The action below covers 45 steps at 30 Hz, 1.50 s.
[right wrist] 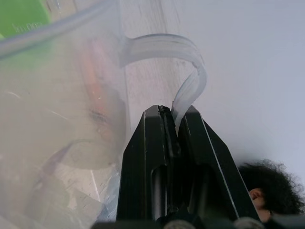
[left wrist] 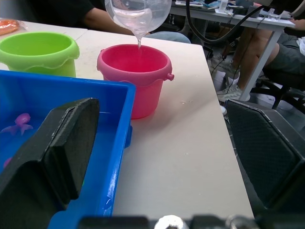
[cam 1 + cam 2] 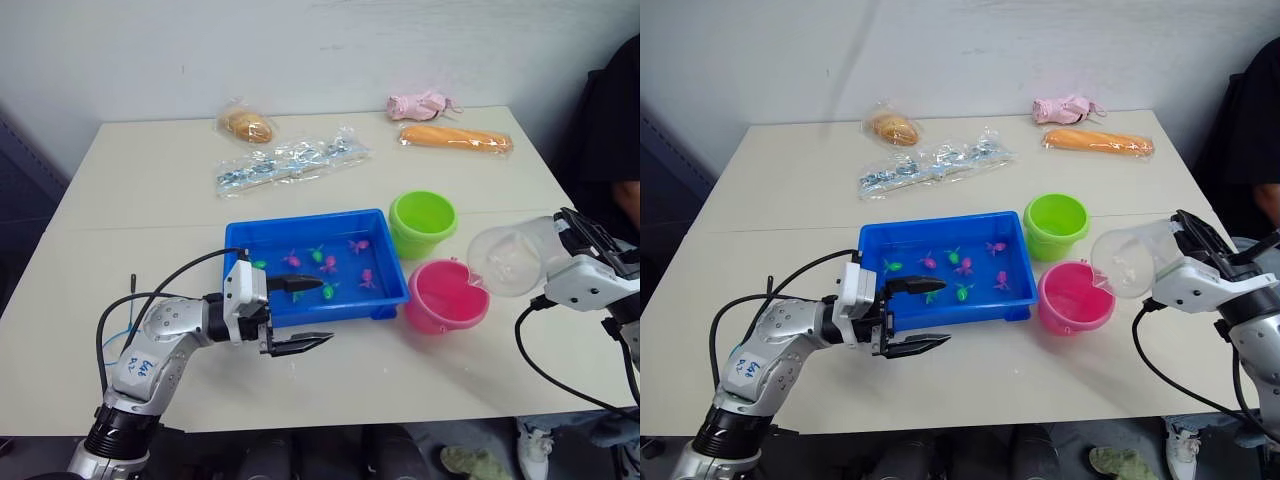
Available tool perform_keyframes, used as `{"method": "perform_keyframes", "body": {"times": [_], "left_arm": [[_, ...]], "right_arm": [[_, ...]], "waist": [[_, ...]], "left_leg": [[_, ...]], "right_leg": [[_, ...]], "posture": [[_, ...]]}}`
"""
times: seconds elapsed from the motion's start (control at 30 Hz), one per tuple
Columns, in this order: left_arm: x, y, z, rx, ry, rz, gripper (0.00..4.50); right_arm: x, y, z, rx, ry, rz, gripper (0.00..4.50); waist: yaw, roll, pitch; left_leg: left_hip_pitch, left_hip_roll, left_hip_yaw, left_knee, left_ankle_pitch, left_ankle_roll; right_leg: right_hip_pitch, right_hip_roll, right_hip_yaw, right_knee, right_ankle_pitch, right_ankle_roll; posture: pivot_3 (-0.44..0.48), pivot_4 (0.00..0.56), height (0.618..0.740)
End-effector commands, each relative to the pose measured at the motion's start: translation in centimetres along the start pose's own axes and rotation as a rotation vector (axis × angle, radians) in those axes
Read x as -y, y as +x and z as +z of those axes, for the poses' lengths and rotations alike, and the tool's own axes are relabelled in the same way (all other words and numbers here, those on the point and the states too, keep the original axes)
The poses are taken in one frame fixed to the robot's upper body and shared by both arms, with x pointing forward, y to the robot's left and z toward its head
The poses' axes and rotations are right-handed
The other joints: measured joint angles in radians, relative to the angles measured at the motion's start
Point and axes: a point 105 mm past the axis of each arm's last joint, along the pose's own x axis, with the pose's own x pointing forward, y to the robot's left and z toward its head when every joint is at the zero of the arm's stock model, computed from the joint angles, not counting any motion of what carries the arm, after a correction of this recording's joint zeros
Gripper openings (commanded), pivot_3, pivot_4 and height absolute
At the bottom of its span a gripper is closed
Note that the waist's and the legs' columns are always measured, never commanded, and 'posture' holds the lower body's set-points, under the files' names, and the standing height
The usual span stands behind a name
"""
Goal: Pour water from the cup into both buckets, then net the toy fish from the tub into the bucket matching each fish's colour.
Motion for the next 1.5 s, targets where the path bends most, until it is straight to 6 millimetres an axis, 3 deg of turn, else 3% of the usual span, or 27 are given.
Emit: {"method": "perform_keyframes", "body": {"times": [0.03,0.57,0.9,0.97,1.2,1.33,1.5], "left_arm": [[0.0,0.0,0.3,0.015,0.023,0.012,4.50],[-0.1,-0.2,0.6,0.027,0.027,0.033,4.50],[0.0,-0.6,0.7,0.015,0.029,0.045,4.50],[0.0,-0.8,0.7,0.012,0.027,0.047,4.50],[-0.2,-1.1,0.7,0.016,0.015,0.056,4.50],[-0.5,-1.3,1.8,0.056,0.015,0.090,4.50],[-0.9,-1.5,2.7,0.090,0.021,0.123,4.50]], "right_arm": [[1.5,0.4,0.7,0.045,-0.045,-0.046,0.07],[1.6,0.7,0.8,0.078,-0.081,-0.047,0.07],[1.0,0.7,0.3,0.054,-0.014,-0.058,0.07],[1.3,0.6,-0.2,0.035,0.040,-0.085,0.07],[-0.2,0.4,-0.7,0.019,0.471,-0.053,0.07],[1.0,0.4,-1.8,-0.032,0.638,-0.143,0.07],[1.9,2.7,-2.7,-0.122,0.791,-0.159,0.07]], "waist": [[0.000,0.000,0.000],[0.000,0.000,0.000],[0.000,0.000,0.000],[-0.001,0.000,0.000],[-0.001,-0.001,0.000],[0.000,-0.001,0.000],[-0.001,-0.001,0.000]], "left_leg": [[0.000,0.000,0.000,0.000,0.000,0.000],[0.000,0.000,0.000,0.000,0.000,0.000],[0.000,0.000,0.000,0.001,0.000,0.000],[0.000,0.000,0.000,0.001,0.000,0.000],[0.000,0.000,0.000,0.001,0.000,0.000],[0.000,0.000,0.000,0.001,0.000,0.000],[0.000,0.000,0.000,0.001,0.000,0.001]], "right_leg": [[0.000,0.000,0.000,0.000,0.000,0.000],[0.000,0.000,0.000,0.000,0.000,0.000],[0.000,0.000,0.000,0.001,0.000,0.000],[0.000,0.000,0.000,0.001,0.000,0.000],[0.000,0.000,0.000,0.002,0.000,0.000],[0.000,0.000,0.000,0.002,0.000,0.001],[0.000,-0.001,0.000,0.002,0.000,0.001]], "posture": [[0.000,0.150,0.740],[0.000,0.150,0.740],[0.000,0.150,0.740],[0.000,0.150,0.740],[0.000,0.150,0.740],[0.000,0.150,0.740],[0.000,0.150,0.740]]}}
